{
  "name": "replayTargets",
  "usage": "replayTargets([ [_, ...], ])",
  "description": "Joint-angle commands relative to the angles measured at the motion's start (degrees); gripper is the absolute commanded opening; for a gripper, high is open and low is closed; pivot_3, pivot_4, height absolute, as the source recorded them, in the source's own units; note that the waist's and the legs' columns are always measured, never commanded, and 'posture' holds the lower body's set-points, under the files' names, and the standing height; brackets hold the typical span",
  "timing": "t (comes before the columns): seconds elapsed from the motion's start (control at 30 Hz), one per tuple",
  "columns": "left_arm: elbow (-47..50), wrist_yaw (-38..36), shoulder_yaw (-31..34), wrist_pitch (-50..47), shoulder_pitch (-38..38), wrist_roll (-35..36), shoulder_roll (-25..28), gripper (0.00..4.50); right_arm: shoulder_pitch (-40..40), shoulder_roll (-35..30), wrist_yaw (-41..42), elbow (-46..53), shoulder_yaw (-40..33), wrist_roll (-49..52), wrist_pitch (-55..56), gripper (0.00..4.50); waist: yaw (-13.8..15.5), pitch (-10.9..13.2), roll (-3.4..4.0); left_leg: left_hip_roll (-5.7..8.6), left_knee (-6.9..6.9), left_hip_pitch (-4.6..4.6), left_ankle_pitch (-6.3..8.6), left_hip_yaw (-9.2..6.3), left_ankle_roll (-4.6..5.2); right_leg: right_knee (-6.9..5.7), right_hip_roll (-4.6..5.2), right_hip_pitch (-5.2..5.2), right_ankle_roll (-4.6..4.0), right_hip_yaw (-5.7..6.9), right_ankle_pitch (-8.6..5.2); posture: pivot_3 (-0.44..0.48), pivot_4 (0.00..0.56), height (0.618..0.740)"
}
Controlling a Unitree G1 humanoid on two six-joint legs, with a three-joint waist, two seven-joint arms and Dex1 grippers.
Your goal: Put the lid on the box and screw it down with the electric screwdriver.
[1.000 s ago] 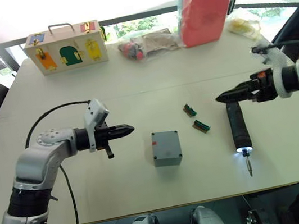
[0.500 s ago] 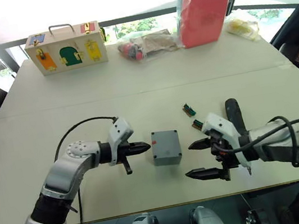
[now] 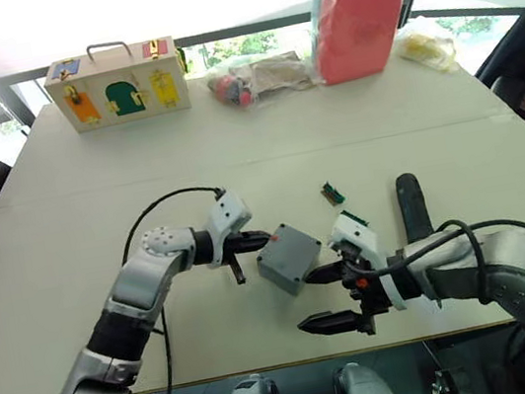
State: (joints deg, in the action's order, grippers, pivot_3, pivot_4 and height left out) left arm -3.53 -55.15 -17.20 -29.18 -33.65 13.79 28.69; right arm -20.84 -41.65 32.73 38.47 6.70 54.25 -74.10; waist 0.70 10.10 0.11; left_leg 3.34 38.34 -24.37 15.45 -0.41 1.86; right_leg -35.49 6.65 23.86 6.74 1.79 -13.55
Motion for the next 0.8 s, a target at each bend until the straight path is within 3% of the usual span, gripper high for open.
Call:
replayTargets([
  [0.03, 1.13, -1.42, 1.47, 1.43, 0.29, -1.02, 2.49, 0.0, 0.37, -3.96, 1.0, 3.24, -4.41, 1.42, 0.0, 4.43, 0.02, 0.0, 0.0, 0.0, 0.0, 0.0, 0.0, 0.0, 0.0, -0.04, 0.0, 0.02, 0.0, 0.0, 0.0, 0.0, 0.15, 0.74],
  [0.2, 7.66, -5.92, 1.59, -1.48, 5.25, 0.42, 9.32, 0.0, -0.86, -11.68, 4.59, -0.02, -1.76, -8.24, 8.26, 4.43, -0.13, 0.0, 0.01, 0.01, 0.0, 0.0, 0.01, 0.03, 0.01, -0.06, 0.01, 0.04, 0.0, -0.02, 0.0, 0.0, 0.15, 0.74],
  [0.4, 16.1, -9.04, 1.19, -7.27, 10.55, 3.59, 12.89, 0.0, -3.26, -10.89, 8.15, -6.74, 7.15, -20.29, 19.37, 4.43, 0.07, 0.0, 0.0, 0.0, 0.0, 0.0, 0.0, 0.04, 0.01, -0.08, 0.01, 0.04, 0.0, -0.02, -0.01, 0.0, 0.15, 0.74],
  [0.63, 18.19, -6.67, 0.42, -9.33, 11.2, 3.76, 10.08, 0.0, -3.84, -8.37, 11.78, -7.05, 10.71, -23.96, 22.38, 4.43, 0.05, 0.0, -0.01, 0.01, 0.02, 0.0, 0.0, 0.03, 0.01, -0.11, -0.01, 0.03, 0.0, -0.02, -0.01, 0.0, 0.15, 0.74],
  [0.8, 15.87, -3.75, 1.24, -8.78, 9.48, 3.36, 6.2, 0.0, -2.09, -7.78, 12.55, -3.7, 9.05, -21.39, 19.42, 4.43, 0.04, -0.01, -0.02, 0.02, 0.04, 0.0, 0.0, 0.02, 0.01, -0.12, -0.01, 0.01, 0.0, -0.01, -0.01, 0.0, 0.15, 0.74],
])
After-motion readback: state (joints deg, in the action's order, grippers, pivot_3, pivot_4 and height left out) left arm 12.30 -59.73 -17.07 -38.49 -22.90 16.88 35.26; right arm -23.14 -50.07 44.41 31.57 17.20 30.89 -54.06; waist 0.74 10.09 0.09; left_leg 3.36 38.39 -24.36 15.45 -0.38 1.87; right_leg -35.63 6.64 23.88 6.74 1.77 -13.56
